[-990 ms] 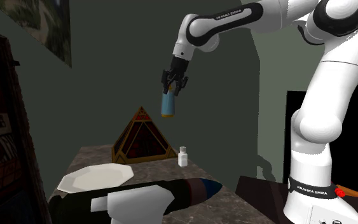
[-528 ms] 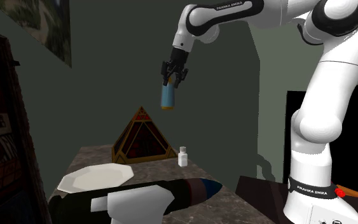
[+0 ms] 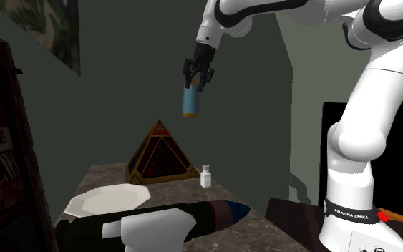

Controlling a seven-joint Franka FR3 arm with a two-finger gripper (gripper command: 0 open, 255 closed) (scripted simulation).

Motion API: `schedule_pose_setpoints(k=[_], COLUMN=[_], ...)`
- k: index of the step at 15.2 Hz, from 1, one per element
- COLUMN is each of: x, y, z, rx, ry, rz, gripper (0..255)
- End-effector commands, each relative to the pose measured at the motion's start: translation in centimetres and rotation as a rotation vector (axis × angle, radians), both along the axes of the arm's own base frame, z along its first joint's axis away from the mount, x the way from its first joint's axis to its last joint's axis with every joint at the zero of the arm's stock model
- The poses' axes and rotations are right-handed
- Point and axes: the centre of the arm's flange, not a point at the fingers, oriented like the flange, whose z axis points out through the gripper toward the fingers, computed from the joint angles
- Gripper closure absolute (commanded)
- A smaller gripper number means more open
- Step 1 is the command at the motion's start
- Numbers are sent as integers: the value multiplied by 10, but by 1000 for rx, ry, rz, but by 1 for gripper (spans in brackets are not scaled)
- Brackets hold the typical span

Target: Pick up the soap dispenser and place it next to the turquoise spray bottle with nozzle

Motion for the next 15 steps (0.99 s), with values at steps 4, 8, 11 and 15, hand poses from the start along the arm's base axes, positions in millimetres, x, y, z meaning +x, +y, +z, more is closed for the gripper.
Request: schedule_pose_setpoints(k=[4,8,11,15], x=[-42,-75,-101,-134], y=[51,92,123,163], z=[-2,-2,-2,-2], rx=[0,0,0,0], ry=[0,0,0,0], rz=[-1,-1,-1,-1], gripper=[255,255,255,255])
